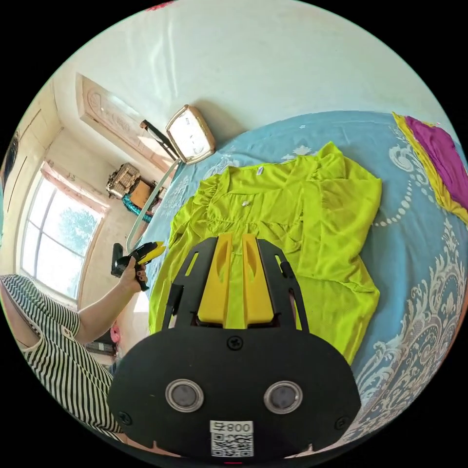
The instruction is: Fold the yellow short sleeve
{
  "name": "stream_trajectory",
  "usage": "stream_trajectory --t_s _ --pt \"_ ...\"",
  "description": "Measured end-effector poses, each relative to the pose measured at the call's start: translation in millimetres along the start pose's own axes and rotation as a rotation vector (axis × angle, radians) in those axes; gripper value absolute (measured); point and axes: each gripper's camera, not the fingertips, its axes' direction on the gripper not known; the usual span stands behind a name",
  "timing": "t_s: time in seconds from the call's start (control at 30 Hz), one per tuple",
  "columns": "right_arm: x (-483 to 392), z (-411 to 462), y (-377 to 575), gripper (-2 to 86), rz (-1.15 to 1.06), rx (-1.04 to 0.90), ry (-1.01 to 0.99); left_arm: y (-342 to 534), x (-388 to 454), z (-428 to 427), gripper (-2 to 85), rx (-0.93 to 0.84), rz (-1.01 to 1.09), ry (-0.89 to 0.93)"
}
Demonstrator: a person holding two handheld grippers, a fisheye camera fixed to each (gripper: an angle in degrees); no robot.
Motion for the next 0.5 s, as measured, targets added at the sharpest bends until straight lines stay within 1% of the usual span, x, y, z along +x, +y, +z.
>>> stream_trajectory --t_s 0.07,0.1,0.2,0.33,0.5 --pt "-41.1 24.5 -25.8 5.2 -0.079 -0.062 -0.033 -2.3 -20.8 -0.4 9.3 -0.023 -0.032 0.009" --pt "-70.1 43.3 -43.0 5.8 -0.134 -0.114 -0.035 -2.2 -31.6 -3.0 9.1 -0.005 -0.032 0.027" --pt "-145.0 88.7 -83.5 6.9 -0.274 -0.201 -0.011 -3.4 -51.8 -9.5 9.0 0.002 -0.022 0.062" --pt "-251.3 152.2 -139.6 7.7 -0.460 -0.269 -0.006 -2.1 -65.9 -20.1 7.3 -0.013 0.043 0.000" --pt "-358.8 240.6 -193.3 8.0 -0.605 -0.393 0.055 1.8 -82.8 -28.5 3.6 -0.028 0.092 -0.037"
